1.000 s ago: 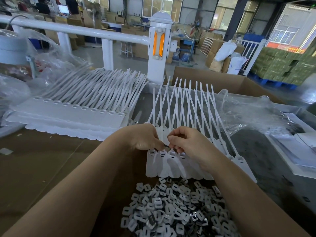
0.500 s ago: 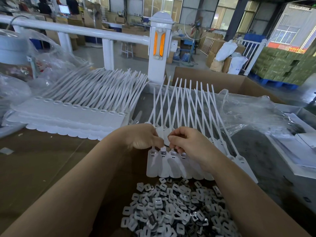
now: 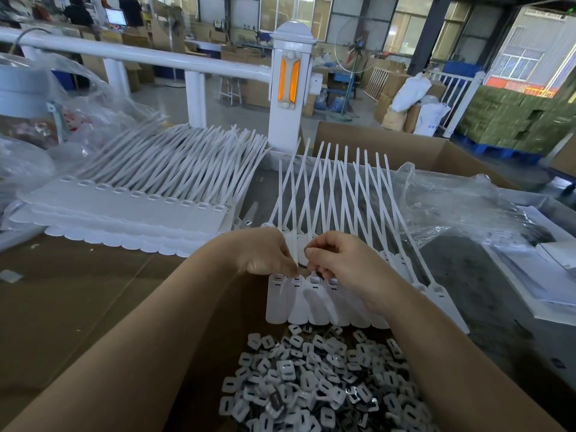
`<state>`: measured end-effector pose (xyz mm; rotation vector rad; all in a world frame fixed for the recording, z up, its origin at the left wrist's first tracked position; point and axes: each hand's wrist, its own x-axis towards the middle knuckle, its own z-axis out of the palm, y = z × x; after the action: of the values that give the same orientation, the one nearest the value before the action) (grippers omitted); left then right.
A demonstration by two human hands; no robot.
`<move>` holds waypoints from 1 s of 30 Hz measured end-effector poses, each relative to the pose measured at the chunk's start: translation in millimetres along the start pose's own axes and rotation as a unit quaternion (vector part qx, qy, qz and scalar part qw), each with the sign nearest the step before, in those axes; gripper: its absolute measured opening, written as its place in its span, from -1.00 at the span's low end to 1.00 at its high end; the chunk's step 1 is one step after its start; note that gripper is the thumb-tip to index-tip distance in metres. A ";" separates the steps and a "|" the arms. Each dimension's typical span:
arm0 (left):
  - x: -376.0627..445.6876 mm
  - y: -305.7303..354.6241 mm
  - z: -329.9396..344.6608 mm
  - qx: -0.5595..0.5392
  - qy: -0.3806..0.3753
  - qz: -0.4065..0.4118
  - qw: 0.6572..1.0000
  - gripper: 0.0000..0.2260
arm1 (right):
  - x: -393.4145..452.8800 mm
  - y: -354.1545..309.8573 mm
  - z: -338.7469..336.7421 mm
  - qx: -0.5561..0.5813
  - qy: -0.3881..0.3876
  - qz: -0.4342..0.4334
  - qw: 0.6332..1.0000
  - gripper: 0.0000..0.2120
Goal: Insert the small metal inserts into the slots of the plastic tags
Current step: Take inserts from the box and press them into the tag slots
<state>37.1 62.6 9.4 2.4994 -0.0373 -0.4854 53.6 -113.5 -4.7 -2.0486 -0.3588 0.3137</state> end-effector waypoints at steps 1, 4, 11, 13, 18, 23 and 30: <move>0.2 0.7 1.1 -0.003 0.004 -0.001 1.000 -0.88 | 0.0 -0.2 0.3 0.000 0.000 0.000 1.000 -0.96; 2.1 3.5 4.1 -0.009 0.014 -0.009 1.000 -0.88 | 0.2 -0.6 1.1 0.005 0.000 0.002 1.000 -0.96; 0.9 8.1 6.4 -0.021 0.037 -0.014 0.999 -0.87 | -3.5 -6.0 -4.1 -0.073 -0.036 -0.033 0.996 -0.95; 0.0 7.0 4.7 -0.019 0.041 -0.011 0.999 -0.85 | -5.4 -9.1 -6.5 -0.111 -0.079 -0.055 0.989 -0.93; -2.3 4.0 0.6 -0.015 0.045 0.001 0.999 -0.84 | -10.4 -15.5 -13.1 -0.139 -0.162 -0.107 0.971 -0.91; -4.4 0.9 -2.9 -0.026 0.057 0.008 0.998 -0.86 | -12.7 -17.6 -8.3 -0.194 -0.238 -0.135 0.942 -0.88; -5.1 -2.5 -2.2 -0.043 0.066 0.004 0.997 -0.87 | -19.2 -23.9 -6.3 -0.197 -0.330 -0.127 0.914 -0.91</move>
<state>32.9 66.5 11.4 2.4406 0.0245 -0.3098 35.3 -114.7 20.6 -2.1985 -1.1752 0.8294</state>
